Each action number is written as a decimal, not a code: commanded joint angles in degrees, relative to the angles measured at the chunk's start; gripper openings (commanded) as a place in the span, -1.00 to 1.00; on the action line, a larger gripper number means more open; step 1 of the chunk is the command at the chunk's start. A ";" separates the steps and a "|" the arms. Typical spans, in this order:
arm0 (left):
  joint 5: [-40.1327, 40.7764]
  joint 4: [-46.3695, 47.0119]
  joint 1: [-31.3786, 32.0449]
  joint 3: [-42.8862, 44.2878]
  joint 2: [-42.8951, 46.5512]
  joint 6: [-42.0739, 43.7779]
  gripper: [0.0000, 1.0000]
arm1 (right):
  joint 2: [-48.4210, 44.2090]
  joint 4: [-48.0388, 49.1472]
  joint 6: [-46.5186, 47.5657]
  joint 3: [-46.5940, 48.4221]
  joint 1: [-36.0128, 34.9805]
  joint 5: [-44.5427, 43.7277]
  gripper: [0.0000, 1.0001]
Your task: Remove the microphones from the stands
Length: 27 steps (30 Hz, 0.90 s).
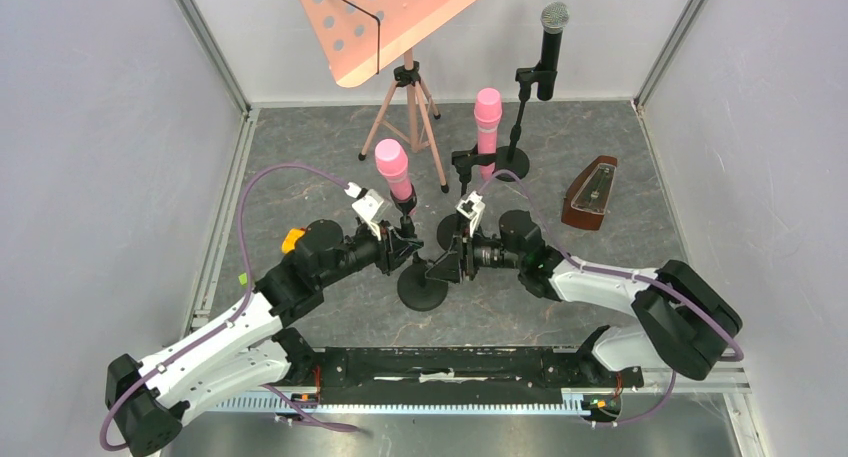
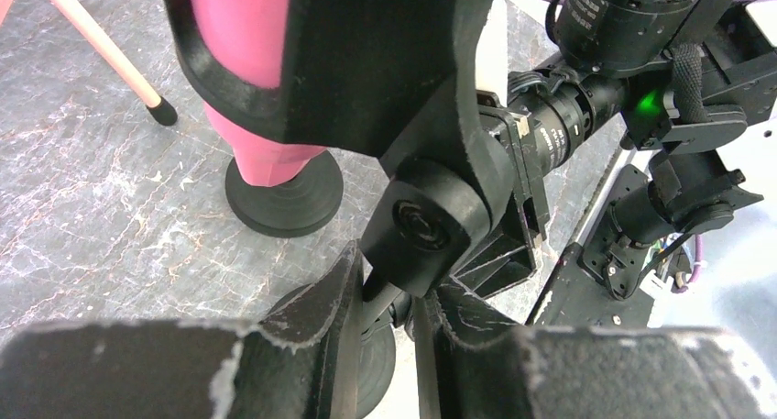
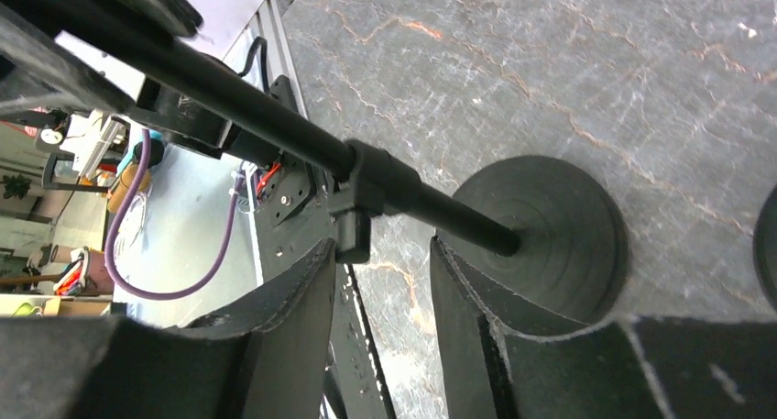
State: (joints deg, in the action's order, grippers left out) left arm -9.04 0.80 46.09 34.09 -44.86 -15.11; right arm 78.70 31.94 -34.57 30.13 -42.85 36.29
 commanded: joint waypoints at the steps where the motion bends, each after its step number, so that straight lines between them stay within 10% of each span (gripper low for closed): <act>1: -3.46 1.64 0.23 -1.20 0.16 -0.50 -0.74 | -4.28 5.00 -1.44 -2.94 0.05 -4.16 -0.01; 27: -7.31 3.51 1.38 -2.01 -1.29 1.50 -0.85 | -3.25 23.91 -13.70 -11.48 -2.53 -10.70 -0.20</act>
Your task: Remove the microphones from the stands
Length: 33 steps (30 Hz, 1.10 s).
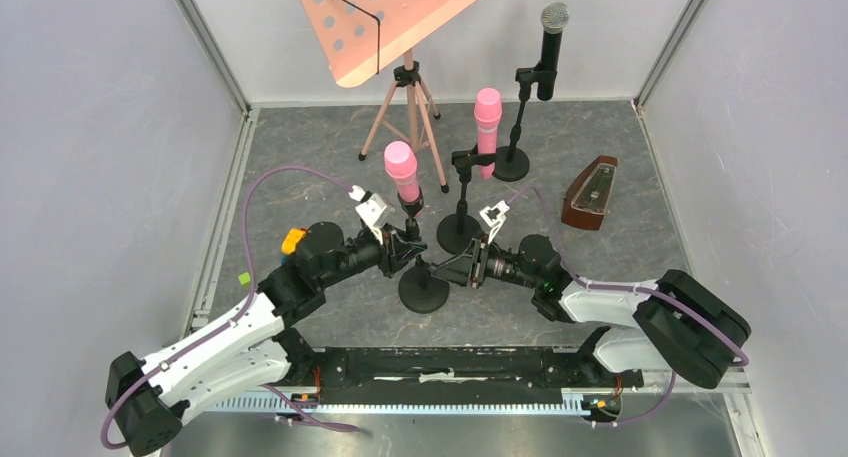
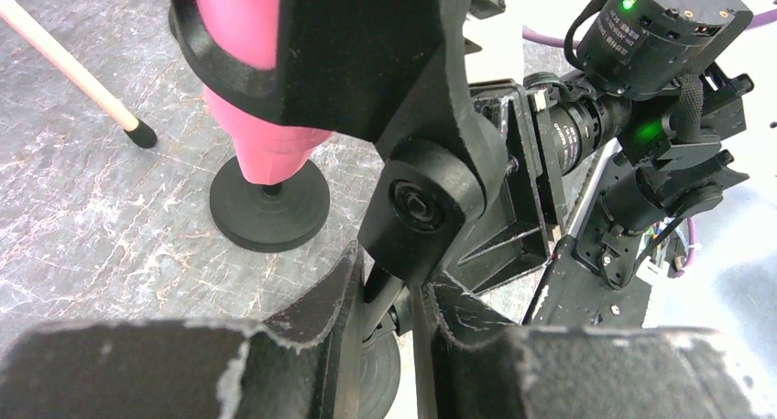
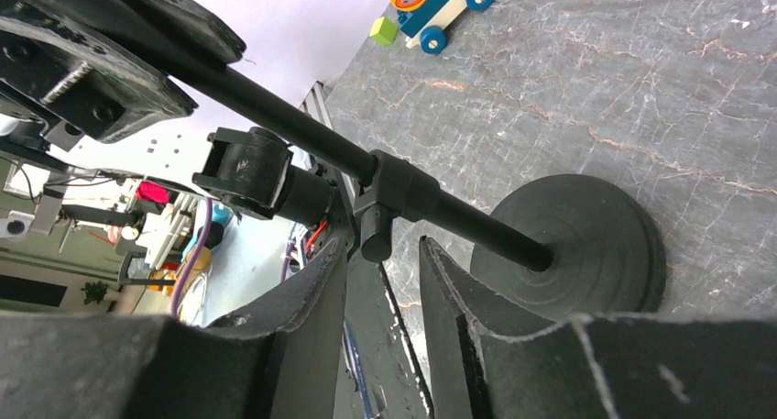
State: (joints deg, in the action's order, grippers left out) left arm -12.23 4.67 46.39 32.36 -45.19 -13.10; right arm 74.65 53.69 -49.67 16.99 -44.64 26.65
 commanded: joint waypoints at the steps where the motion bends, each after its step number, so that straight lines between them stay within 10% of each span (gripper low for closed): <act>1: -4.05 -0.36 1.07 -0.31 -1.07 -0.60 -0.85 | 0.97 1.74 1.87 1.86 -0.76 -1.15 -0.22; 20: -5.17 1.40 1.11 0.23 -3.54 -0.87 -0.85 | 0.64 -6.18 13.17 4.39 -1.62 -1.92 -0.85; 33: -4.76 -0.45 1.16 1.12 -3.94 -1.22 -0.85 | 0.08 -7.42 21.76 4.29 -5.95 -7.61 -0.95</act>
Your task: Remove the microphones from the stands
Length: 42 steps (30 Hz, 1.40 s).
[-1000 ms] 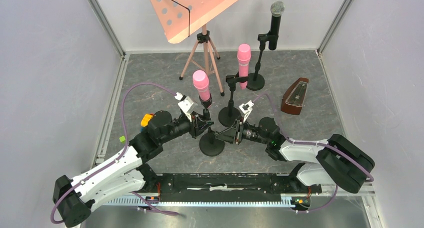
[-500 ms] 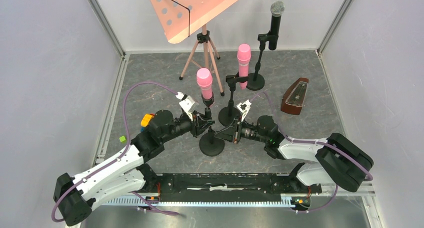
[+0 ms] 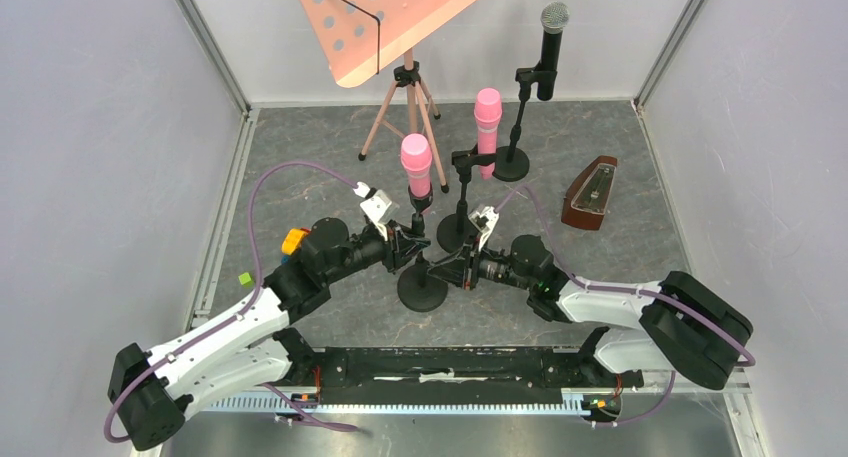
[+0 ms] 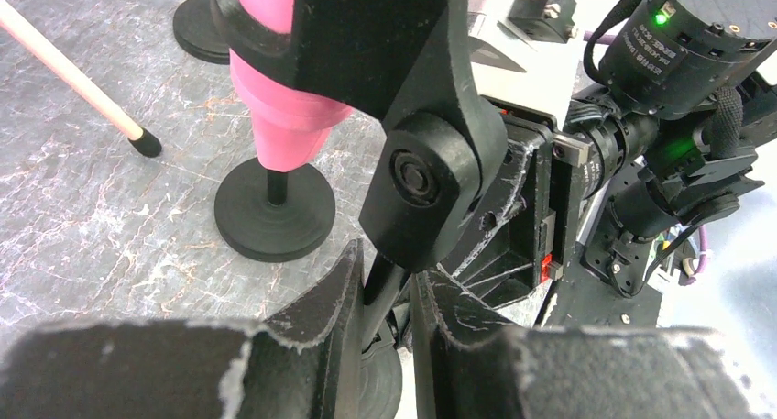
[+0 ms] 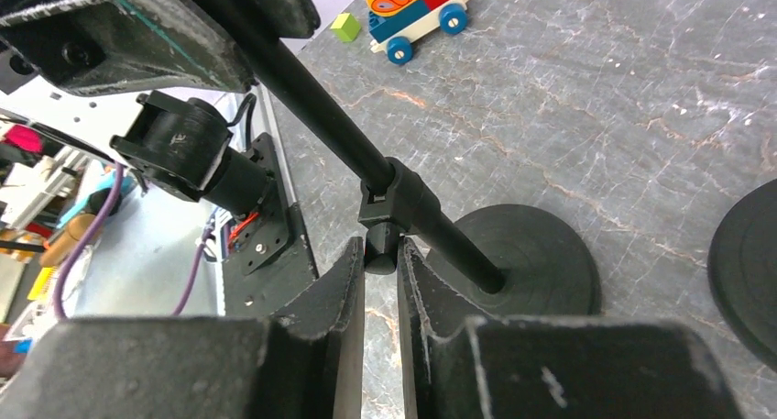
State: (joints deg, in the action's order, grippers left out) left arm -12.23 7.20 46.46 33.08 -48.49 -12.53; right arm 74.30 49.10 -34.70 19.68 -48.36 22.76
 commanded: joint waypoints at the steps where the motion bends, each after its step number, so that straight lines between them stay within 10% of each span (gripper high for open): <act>1: -4.59 -2.98 1.09 0.05 -0.36 -1.79 -0.85 | 0.40 -2.65 7.93 1.53 -2.71 -4.47 -0.95; 21: -4.76 -3.15 1.09 -1.35 1.37 -1.64 -0.85 | -1.16 3.19 34.05 -1.39 -7.64 -14.72 -0.92; 42: -4.86 -4.40 1.09 -1.02 2.29 -1.82 -0.81 | 4.85 11.42 85.75 -4.30 -18.38 -29.57 -0.96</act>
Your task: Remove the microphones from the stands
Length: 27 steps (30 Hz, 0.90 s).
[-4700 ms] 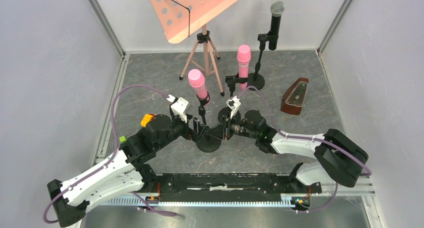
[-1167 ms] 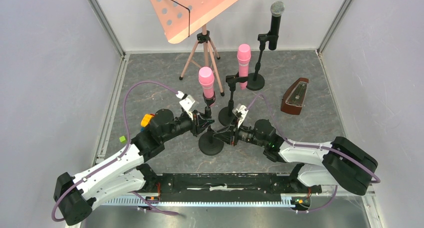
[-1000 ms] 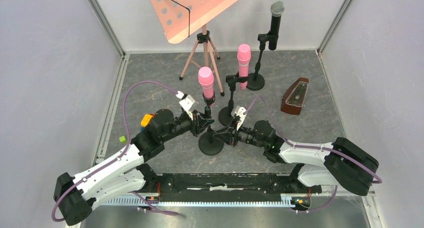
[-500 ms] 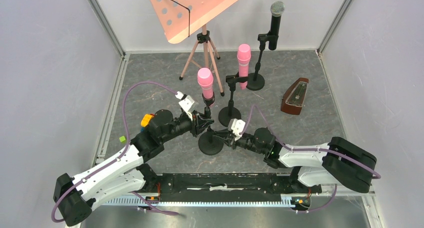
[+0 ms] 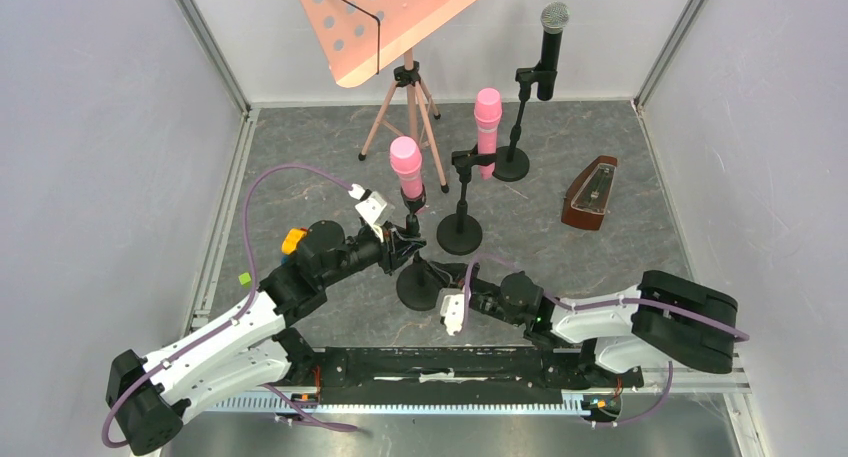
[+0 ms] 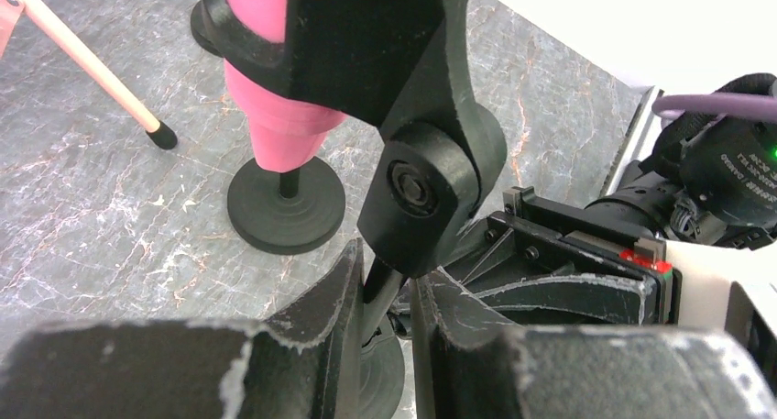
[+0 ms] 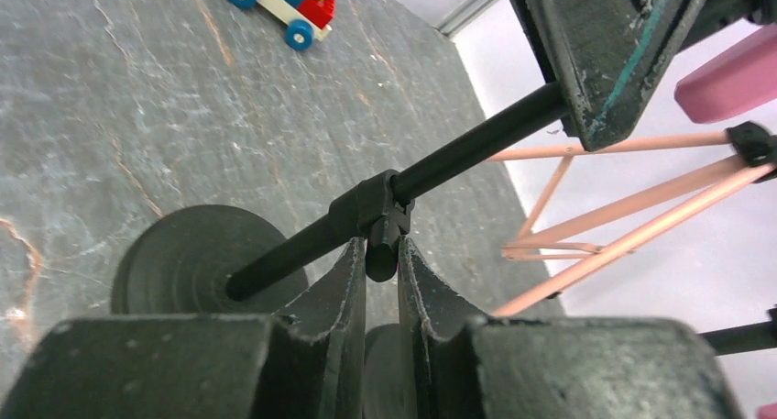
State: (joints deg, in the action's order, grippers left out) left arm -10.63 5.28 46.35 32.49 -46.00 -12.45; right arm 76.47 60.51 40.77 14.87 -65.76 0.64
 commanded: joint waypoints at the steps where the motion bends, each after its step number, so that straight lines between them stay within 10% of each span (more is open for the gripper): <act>1: -6.67 -2.47 1.20 -0.37 -0.38 -2.03 -0.75 | 2.90 0.95 10.29 0.41 -1.21 -8.00 -0.96; 8: -3.37 -0.74 1.20 -0.82 0.03 -5.43 -0.43 | 3.90 4.15 10.28 -0.39 -2.83 -10.02 -1.00; 16: -3.87 1.51 1.20 -1.51 0.20 -4.87 -0.92 | 2.60 4.60 4.90 0.65 -3.85 -16.18 -0.99; 20: -2.87 0.53 1.55 -2.21 1.16 -2.93 -0.96 | -3.10 -3.36 -9.07 2.60 -3.85 -14.83 -0.22; 27: -1.82 -2.48 1.64 -1.97 2.85 -0.39 -0.96 | -12.85 -9.41 -30.97 -1.40 -3.85 -13.17 0.19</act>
State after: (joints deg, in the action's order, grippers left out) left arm -9.69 5.93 47.24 30.98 -43.94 -13.02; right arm 68.82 53.56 26.81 15.07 -69.69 -11.14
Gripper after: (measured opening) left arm 0.258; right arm 0.553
